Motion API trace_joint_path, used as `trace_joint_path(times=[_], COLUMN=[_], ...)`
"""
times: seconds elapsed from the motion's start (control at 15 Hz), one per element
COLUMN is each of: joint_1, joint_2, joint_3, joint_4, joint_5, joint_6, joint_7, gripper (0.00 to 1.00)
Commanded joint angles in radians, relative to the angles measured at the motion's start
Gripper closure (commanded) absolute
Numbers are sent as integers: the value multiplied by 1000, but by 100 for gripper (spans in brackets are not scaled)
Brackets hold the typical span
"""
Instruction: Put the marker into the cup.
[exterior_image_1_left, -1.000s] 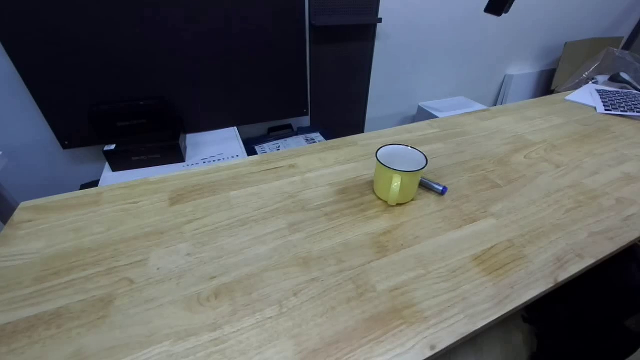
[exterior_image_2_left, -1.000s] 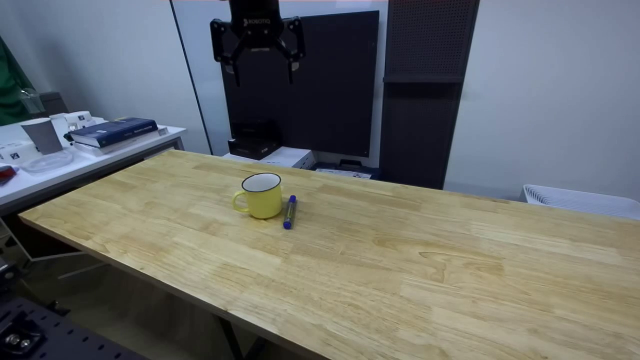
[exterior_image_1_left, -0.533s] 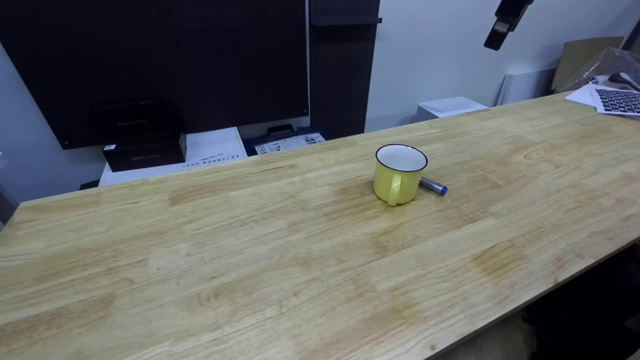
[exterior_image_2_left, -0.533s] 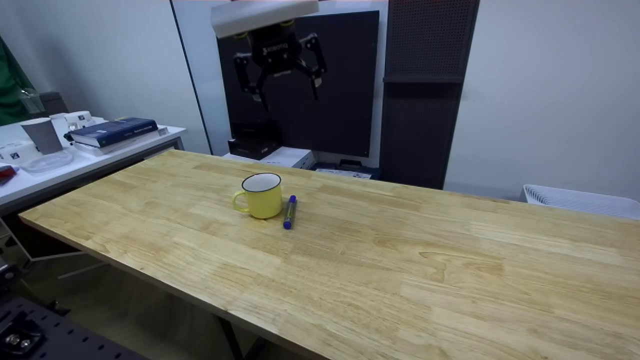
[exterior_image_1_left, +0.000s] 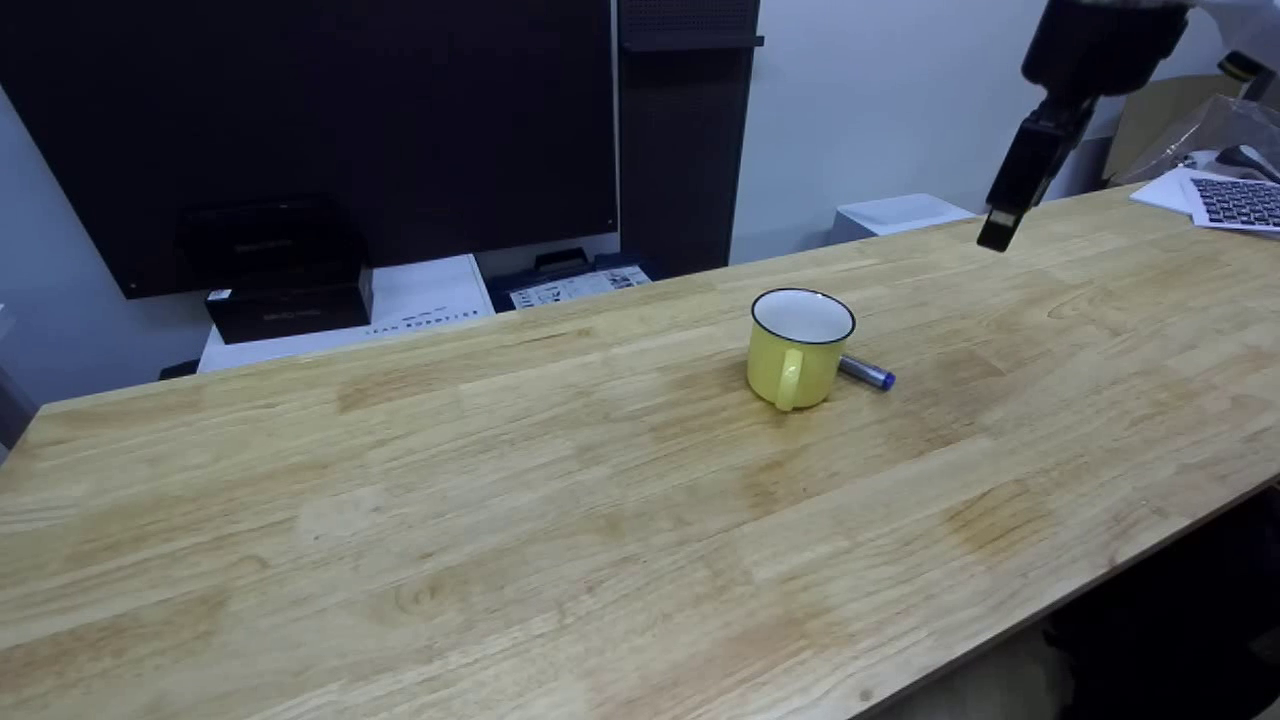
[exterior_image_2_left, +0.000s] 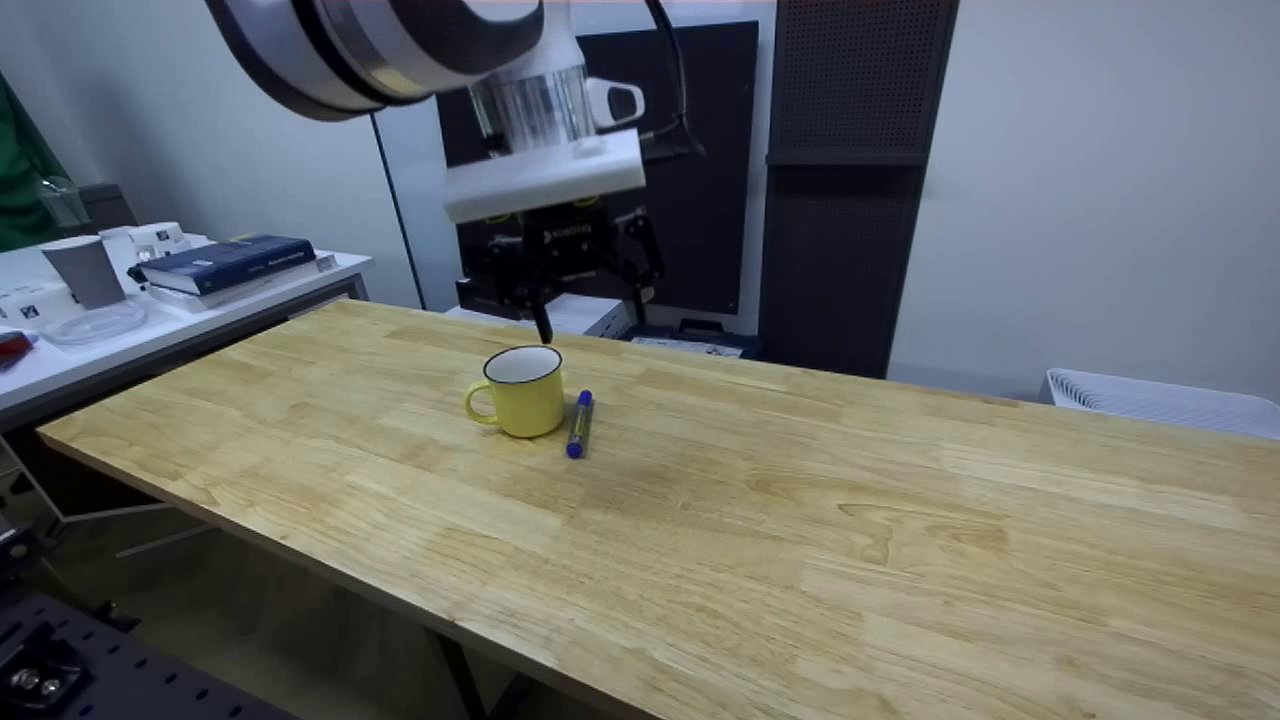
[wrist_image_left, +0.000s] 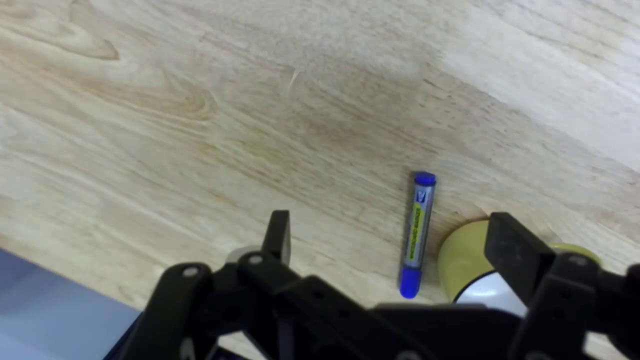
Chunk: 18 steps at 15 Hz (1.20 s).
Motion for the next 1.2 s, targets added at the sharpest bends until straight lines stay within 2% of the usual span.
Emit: trace_joint_path(times=[0.0,0.33,0.6,0.8,0.93,1.13], joint_1=[-32,-39,-2,10,7,-26], joint_2=[21,36,132,221,284,373], joint_3=[40,50,10,7,21,81], joint_4=[0,2,51,99,132,192], joint_5=[11,10,-116,-150,-146,-104], joint_6=[-5,-2,53,108,149,178], joint_7=[9,7,93,124,113,82], gripper=[0,0,0,0,0,0])
